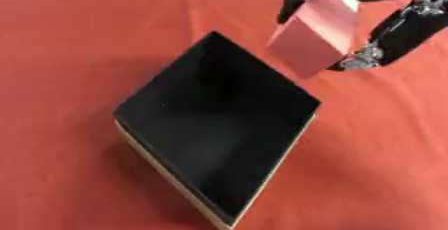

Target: Pick up objects on the table and place them in the box.

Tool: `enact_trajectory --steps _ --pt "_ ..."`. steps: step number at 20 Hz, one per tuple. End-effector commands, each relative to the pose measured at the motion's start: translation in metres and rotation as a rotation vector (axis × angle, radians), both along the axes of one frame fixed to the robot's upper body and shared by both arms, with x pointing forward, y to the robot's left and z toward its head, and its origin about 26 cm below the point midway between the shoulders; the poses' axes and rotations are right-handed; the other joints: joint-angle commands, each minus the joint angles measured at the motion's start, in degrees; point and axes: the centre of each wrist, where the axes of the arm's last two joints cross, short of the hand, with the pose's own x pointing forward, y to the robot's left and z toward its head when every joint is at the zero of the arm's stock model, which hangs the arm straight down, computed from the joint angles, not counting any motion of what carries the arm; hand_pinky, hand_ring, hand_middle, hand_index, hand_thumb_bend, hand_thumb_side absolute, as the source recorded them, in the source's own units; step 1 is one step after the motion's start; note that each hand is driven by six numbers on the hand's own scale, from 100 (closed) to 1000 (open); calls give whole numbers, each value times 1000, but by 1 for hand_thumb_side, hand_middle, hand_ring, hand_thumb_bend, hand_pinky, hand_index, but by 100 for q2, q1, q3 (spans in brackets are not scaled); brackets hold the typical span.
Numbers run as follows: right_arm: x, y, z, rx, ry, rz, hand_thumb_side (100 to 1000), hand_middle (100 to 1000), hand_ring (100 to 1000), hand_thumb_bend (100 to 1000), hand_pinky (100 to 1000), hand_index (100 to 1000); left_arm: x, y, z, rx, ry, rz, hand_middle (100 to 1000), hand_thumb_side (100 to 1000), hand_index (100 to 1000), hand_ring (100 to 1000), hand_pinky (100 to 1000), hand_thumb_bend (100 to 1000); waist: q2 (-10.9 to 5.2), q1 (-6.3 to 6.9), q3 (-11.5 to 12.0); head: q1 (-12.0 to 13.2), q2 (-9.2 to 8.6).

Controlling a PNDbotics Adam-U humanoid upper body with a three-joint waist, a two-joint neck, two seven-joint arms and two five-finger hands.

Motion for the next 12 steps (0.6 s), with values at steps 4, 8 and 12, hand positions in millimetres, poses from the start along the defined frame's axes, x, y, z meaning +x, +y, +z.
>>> enact_trajectory --steps 4,8,12 --pt "-3 20 2 -19 -23 68 100 522 582 100 602 671 -2 0 9 25 -32 -5 671 817 853 752 573 199 -140 29 -48 8 53" --pt "-3 40 0 -21 -17 89 100 521 580 100 598 670 -2 0 8 23 -28 -8 671 818 853 752 572 200 -139 29 -51 -18 75" --pt "-3 60 -6 -23 -10 104 100 519 576 100 584 667 -2 0 7 21 -26 -12 670 819 853 751 572 200 -126 20 -44 -32 87"
